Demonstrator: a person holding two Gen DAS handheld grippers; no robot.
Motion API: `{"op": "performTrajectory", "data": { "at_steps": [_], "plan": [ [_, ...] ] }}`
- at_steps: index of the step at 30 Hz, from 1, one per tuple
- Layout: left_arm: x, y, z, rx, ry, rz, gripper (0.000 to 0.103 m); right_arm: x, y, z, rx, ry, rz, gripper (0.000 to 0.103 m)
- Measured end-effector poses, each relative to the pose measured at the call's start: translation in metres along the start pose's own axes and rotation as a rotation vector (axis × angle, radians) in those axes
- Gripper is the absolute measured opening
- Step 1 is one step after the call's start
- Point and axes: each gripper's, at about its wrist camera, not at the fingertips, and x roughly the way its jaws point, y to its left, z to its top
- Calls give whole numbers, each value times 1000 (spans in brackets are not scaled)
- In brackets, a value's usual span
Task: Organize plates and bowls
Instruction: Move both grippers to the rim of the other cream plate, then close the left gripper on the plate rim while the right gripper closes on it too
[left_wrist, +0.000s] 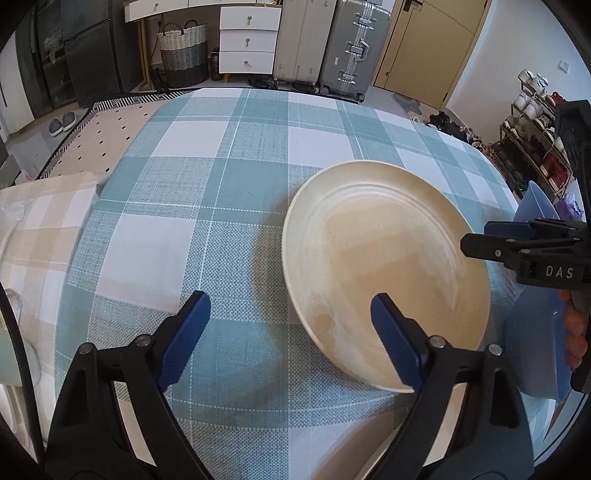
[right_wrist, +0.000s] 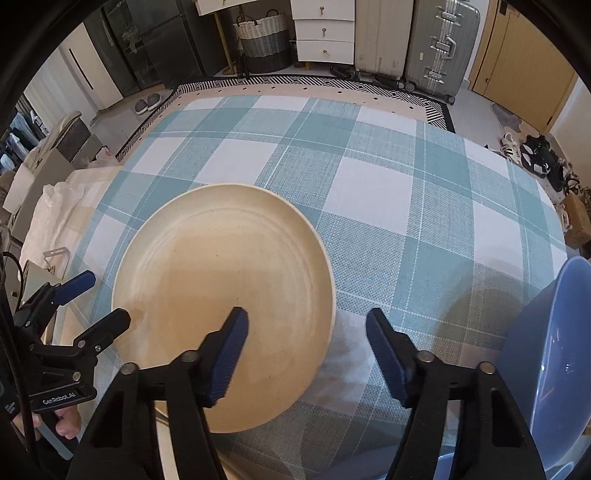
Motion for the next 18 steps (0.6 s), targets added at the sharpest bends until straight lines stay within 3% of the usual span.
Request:
{"op": "performTrajectory", "data": {
  "at_steps": [10, 14, 18],
  "plan": [
    [8, -6, -1, 15, 17, -11, 67, 12, 2, -1, -14, 40, -7, 45],
    [11, -8, -2, 31, 26, -8, 45, 14, 2, -2, -22, 40, -16, 39],
    [13, -13, -4, 54, 29, -13, 33, 13, -1, -2, -16, 40, -22, 33]
  ]
}}
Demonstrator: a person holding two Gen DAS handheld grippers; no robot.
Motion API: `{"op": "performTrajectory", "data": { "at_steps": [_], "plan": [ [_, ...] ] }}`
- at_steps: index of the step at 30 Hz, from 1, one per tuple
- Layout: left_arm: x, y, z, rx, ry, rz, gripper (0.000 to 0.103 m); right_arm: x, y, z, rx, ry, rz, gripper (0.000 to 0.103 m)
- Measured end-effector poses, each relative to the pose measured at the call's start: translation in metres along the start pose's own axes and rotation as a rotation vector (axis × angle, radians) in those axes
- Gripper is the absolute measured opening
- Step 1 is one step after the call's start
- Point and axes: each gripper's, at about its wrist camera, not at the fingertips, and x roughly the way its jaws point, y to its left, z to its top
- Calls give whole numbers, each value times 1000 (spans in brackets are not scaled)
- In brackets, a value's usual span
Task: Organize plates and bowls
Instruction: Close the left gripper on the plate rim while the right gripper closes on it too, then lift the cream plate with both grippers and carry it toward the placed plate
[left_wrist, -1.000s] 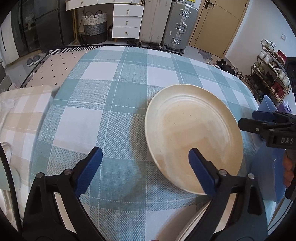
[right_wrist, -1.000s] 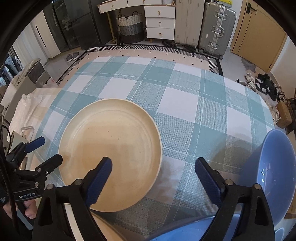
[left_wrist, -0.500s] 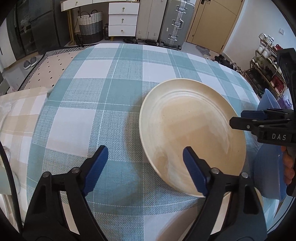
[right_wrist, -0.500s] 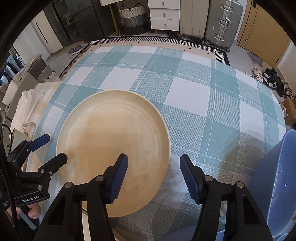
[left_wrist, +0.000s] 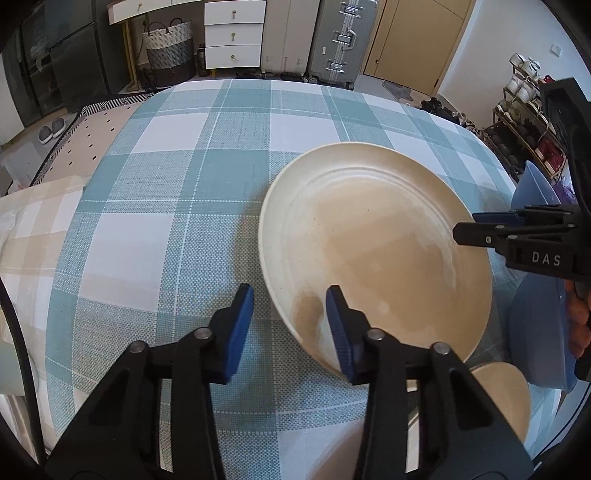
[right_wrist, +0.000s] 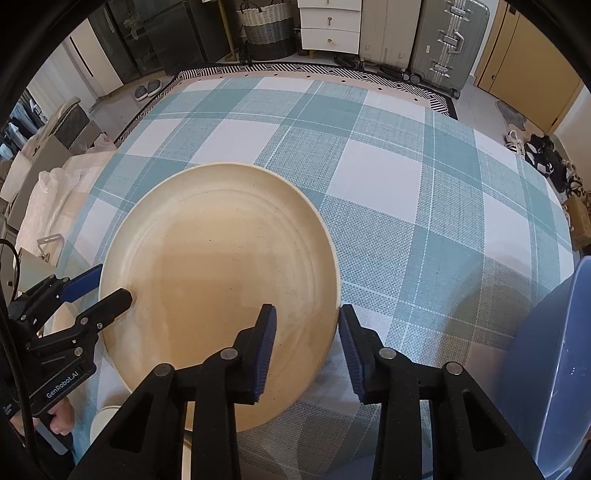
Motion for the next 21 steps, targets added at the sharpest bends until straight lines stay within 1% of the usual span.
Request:
{"op": "performTrajectory", "data": {
  "at_steps": [2, 5, 11, 18, 21],
  "plan": [
    [0, -3, -1, 14, -5, 1, 27, 0, 0, -1, -3, 1, -5, 30],
    [0, -7, -1, 30, -12, 25, 26, 2, 0, -1, -12, 3, -19, 27],
    [-1, -8, -1, 36, -17, 28, 25, 2, 1, -3, -22, -7, -42, 23],
    [-6, -11, -1, 49, -34, 50, 25, 0, 4, -6, -44, -28, -69, 19],
    [-8, -11, -1, 51, -40, 54, 25, -1, 5, -6, -50, -33, -76, 15]
  ]
}}
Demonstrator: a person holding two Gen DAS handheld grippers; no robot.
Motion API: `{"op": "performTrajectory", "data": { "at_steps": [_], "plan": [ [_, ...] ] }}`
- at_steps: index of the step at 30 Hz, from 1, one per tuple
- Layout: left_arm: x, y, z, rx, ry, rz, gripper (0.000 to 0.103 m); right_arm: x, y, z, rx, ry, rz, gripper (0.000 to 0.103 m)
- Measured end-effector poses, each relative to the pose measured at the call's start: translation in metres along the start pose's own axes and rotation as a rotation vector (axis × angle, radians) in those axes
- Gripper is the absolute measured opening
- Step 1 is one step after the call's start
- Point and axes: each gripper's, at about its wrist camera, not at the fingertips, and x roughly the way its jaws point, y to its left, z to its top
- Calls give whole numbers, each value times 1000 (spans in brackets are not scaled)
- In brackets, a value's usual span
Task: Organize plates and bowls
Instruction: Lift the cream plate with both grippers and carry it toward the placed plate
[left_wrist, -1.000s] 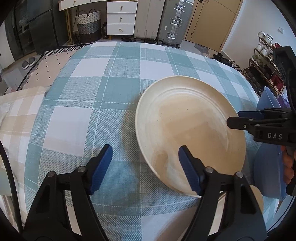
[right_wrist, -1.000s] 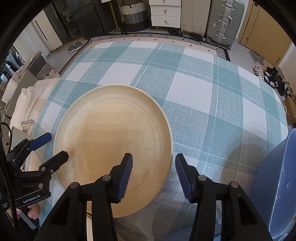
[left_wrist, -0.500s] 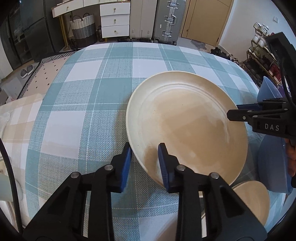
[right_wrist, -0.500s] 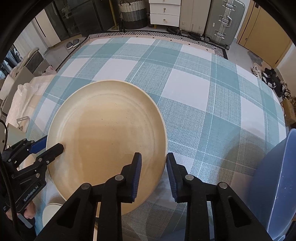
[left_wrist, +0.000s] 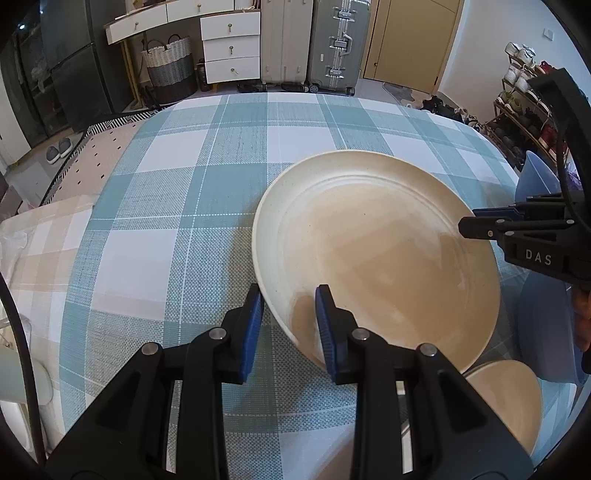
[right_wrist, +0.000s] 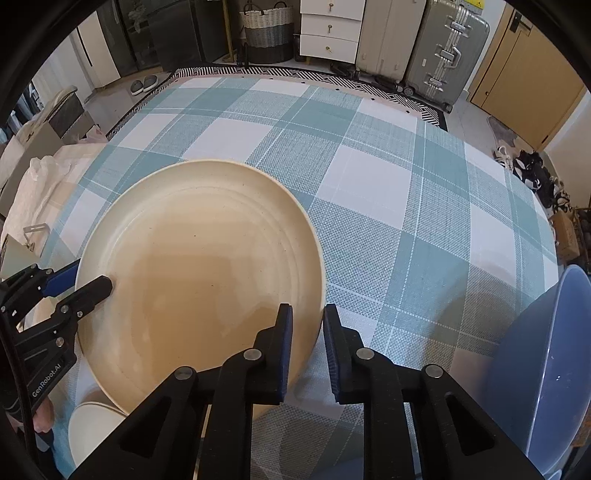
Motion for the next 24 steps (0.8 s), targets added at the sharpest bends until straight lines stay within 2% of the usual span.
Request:
{"op": "performTrajectory", "data": {
  "at_steps": [13, 24],
  "plan": [
    [-12, -1, 0, 9, -36, 23, 25, -16, 2, -4, -22, -82, 11, 15],
    [-38, -4, -1, 22, -89, 49, 25, -40, 7, -10, -45, -164, 0, 15]
  ]
}}
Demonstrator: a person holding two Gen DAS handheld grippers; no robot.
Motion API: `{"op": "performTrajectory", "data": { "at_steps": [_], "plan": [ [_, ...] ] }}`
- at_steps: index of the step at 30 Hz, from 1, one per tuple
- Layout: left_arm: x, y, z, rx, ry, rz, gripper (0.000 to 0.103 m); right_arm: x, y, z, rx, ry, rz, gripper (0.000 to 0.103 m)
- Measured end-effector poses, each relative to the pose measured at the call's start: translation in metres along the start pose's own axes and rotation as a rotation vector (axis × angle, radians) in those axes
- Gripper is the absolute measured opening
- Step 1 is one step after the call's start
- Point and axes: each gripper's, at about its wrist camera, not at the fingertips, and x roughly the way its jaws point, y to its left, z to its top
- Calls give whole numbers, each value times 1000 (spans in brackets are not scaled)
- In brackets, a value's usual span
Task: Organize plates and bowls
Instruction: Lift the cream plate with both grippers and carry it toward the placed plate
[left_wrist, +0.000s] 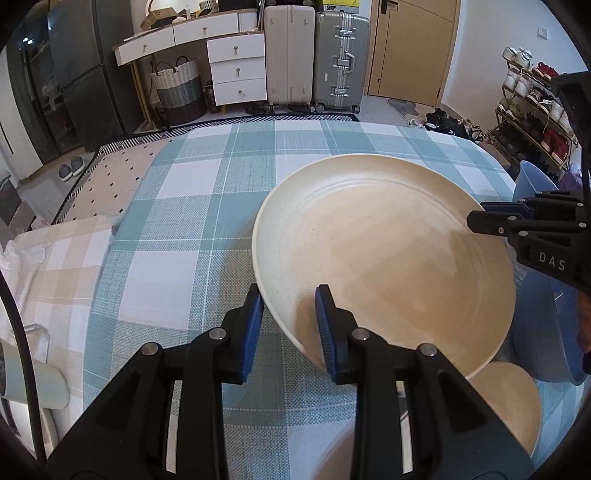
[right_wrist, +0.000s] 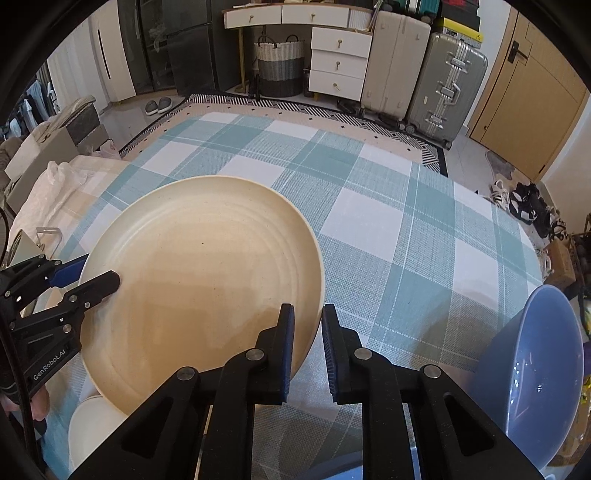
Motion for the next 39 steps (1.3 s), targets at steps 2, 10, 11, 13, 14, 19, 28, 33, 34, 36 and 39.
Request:
{"op": "performTrajectory", "data": {
  "at_steps": [2, 10, 11, 13, 14, 19, 28, 33, 34, 36, 39],
  "plan": [
    [-6, -2, 1, 3, -11, 3, 25, -6, 1, -1, -3, -13, -4, 15],
    [-33, -8, -2, 8, -39, 12, 26, -27, 5, -10, -5, -41, -7, 15],
    [-37, -8, -2, 8, -42, 12, 26, -32, 5, -12, -2, -48, -4, 15],
    [-44, -9, -3, 6, -48, 10, 25, -39, 6, -15, -1, -59, -3, 15],
    [-47, -10, -4, 5, -53, 10, 25, -43, 6, -16, -1, -64, -3, 15],
    [-67, -15, -9, 10, -76, 15, 25, -61, 10, -23, -3, -90, -13, 15],
    [-110, -23, -21, 20, -115, 22, 26, -91, 16, -38, -4, -132, -13, 15],
    [-132, -27, -28, 22, -132, 23, 26, -109, 20, -47, -3, -154, -13, 15],
    [-137, -28, -30, 23, -134, 24, 26, -113, 21, -49, -4, -160, -15, 15],
    [-146, -31, -34, 25, -142, 24, 26, -120, 23, -53, -5, -169, -18, 15],
    [-160, -34, -39, 26, -151, 25, 25, -129, 25, -58, -5, -181, -17, 15]
  ]
}}
